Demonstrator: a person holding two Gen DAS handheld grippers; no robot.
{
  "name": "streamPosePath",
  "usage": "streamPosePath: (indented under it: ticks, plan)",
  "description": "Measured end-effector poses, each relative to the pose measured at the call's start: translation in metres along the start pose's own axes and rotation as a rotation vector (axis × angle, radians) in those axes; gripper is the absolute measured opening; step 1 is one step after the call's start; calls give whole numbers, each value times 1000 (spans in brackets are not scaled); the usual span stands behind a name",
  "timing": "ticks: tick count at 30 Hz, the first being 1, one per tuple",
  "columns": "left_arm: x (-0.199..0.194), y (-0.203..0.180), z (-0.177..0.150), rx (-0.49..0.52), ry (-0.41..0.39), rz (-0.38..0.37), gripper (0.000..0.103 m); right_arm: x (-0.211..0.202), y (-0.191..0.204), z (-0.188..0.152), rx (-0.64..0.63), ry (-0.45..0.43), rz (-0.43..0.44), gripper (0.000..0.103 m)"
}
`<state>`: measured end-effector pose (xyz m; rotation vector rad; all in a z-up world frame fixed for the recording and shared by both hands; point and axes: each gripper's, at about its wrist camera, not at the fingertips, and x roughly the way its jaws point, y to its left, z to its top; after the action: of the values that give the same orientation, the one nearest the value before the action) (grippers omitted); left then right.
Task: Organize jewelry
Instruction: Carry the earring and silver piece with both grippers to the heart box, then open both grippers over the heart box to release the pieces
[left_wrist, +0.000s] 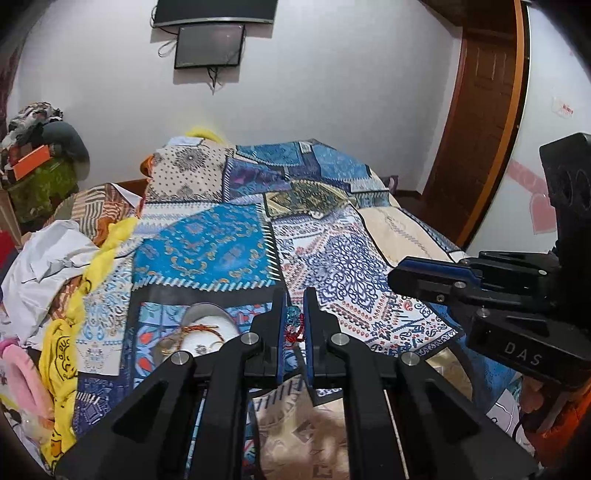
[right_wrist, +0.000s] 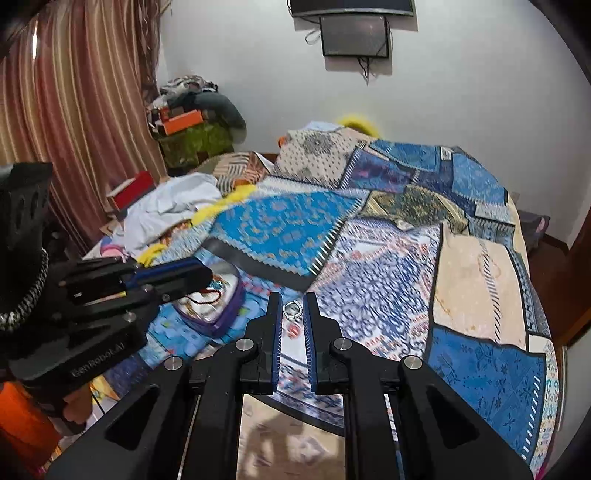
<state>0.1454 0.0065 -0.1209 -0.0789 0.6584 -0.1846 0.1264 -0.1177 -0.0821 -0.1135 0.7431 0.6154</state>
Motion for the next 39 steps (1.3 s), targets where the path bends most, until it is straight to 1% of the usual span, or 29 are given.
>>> streamPosePath:
  ticks: [10,16,19,23,32,39]
  plan:
    - [-22,35,2,-35,-46,50,7,10,34,15,-27,-30,60,10]
    - [-24,61,-1,-73,-44,78,7,30,48,16,-42,-6,88,10]
    - [-19,72,-5,-92,-33,82,7,43,53,14,-48,22,100,10]
    - [-7,83,-11,-118,-5,71,7,62,56,10,-54,64,109,10]
    - [22,93,-22,-133,52,41,7,100,61,0,-67,159,129,10]
    - [39,103,-31,-164,98,12,7,120,68,-2,-82,199,139,10]
